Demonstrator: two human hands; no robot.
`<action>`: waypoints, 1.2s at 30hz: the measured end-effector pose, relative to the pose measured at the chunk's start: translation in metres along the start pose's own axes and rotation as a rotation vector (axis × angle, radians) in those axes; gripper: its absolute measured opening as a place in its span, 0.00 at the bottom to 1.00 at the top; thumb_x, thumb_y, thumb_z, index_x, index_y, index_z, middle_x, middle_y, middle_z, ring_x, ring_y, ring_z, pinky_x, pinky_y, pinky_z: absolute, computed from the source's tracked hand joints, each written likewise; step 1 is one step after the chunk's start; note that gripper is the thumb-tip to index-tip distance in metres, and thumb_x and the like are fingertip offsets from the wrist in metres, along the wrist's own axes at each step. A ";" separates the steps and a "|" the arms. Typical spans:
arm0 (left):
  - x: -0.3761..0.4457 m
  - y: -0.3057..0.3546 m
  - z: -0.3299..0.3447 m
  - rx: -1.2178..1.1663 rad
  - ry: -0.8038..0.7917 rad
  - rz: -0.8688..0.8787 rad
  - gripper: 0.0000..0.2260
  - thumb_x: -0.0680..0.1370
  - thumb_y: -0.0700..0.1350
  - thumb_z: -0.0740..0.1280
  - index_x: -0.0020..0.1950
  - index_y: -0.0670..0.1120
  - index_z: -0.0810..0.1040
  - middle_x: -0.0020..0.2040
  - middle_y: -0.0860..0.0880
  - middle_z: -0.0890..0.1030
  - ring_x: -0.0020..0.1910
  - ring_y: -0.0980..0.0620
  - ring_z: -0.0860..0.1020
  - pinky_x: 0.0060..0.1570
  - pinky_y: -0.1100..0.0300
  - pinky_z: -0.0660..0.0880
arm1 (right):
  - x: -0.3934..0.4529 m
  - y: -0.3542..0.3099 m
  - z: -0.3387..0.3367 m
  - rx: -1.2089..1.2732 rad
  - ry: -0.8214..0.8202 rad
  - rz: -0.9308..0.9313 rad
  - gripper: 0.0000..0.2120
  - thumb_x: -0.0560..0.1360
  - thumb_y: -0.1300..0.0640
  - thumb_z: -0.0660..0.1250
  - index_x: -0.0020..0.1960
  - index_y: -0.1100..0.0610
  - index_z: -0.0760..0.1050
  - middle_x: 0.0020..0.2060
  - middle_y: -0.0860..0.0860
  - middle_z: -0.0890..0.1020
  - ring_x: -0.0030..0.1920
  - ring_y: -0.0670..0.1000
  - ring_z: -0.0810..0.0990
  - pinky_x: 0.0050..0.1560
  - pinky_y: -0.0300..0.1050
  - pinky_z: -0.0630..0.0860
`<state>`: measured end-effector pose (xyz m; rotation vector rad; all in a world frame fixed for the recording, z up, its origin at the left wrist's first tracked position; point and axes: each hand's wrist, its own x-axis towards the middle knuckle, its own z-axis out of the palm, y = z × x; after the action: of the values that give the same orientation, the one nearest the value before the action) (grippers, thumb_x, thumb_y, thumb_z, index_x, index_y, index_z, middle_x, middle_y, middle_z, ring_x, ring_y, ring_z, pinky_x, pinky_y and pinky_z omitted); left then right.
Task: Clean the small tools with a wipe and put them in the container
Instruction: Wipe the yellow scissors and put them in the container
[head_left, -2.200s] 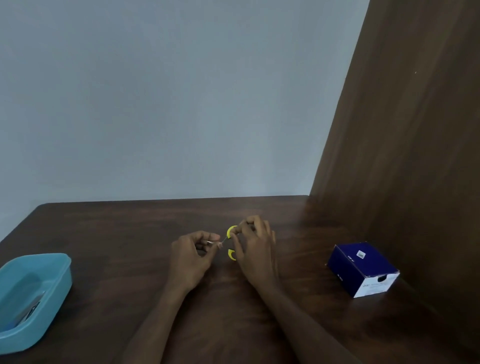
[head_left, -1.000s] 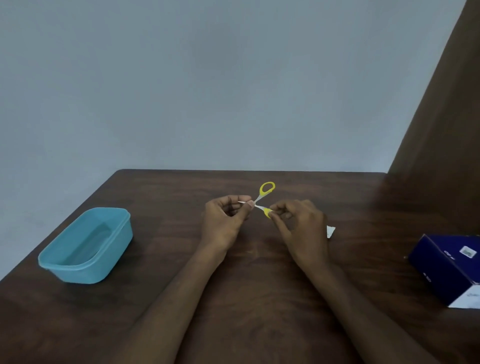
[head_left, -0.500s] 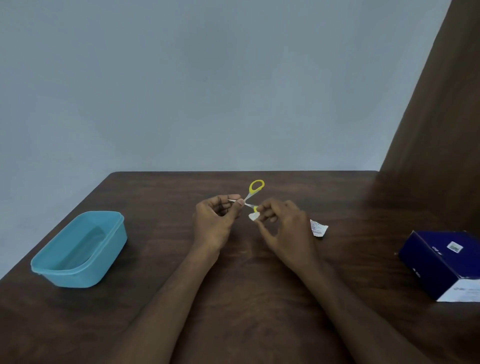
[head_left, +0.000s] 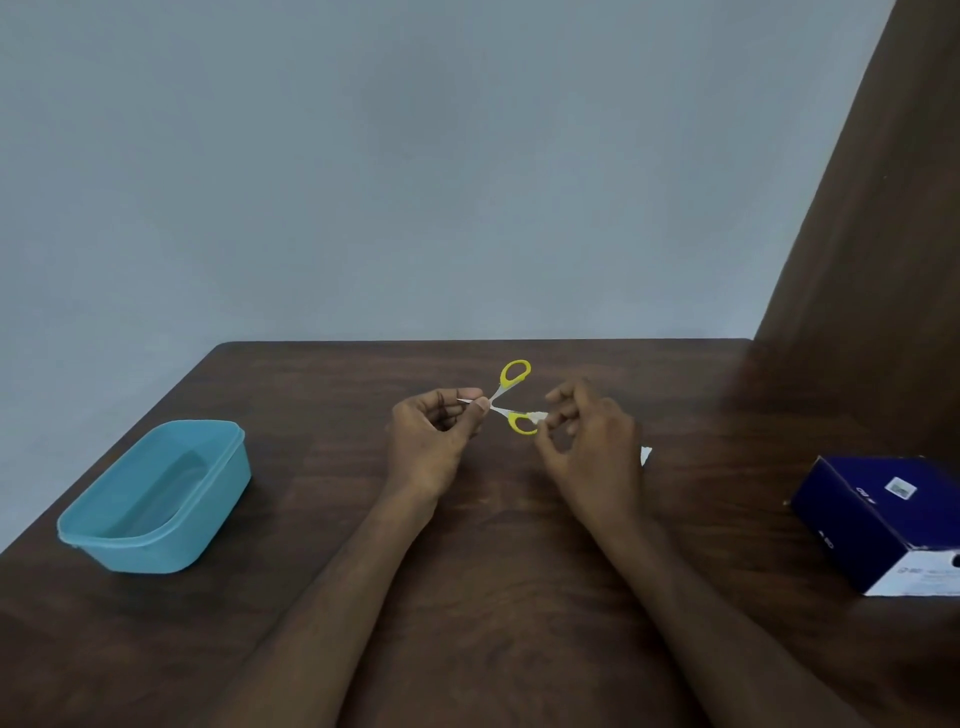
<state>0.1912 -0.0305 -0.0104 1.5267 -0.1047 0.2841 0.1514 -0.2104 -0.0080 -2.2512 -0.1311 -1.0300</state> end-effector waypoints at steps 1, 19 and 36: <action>0.000 0.001 0.001 0.002 -0.003 -0.001 0.04 0.77 0.41 0.80 0.50 0.47 0.88 0.37 0.50 0.87 0.37 0.55 0.85 0.50 0.54 0.85 | 0.000 0.000 -0.001 0.007 0.010 -0.012 0.15 0.71 0.62 0.77 0.53 0.51 0.77 0.36 0.40 0.82 0.41 0.49 0.78 0.45 0.50 0.77; 0.002 -0.001 0.000 -0.070 0.003 -0.022 0.03 0.78 0.39 0.78 0.50 0.45 0.88 0.39 0.50 0.89 0.38 0.58 0.85 0.45 0.64 0.83 | -0.001 -0.002 0.000 -0.046 -0.007 0.020 0.11 0.70 0.61 0.76 0.46 0.51 0.76 0.35 0.42 0.83 0.39 0.51 0.79 0.43 0.53 0.80; 0.002 -0.003 0.001 0.100 -0.030 0.015 0.03 0.79 0.42 0.78 0.50 0.50 0.88 0.35 0.57 0.85 0.39 0.55 0.84 0.51 0.47 0.85 | 0.003 0.000 -0.004 0.191 -0.023 0.069 0.16 0.81 0.66 0.65 0.54 0.49 0.86 0.48 0.45 0.79 0.39 0.44 0.83 0.41 0.43 0.79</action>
<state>0.1935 -0.0310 -0.0130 1.6303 -0.1274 0.2815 0.1506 -0.2134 -0.0041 -2.0803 -0.1543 -0.9159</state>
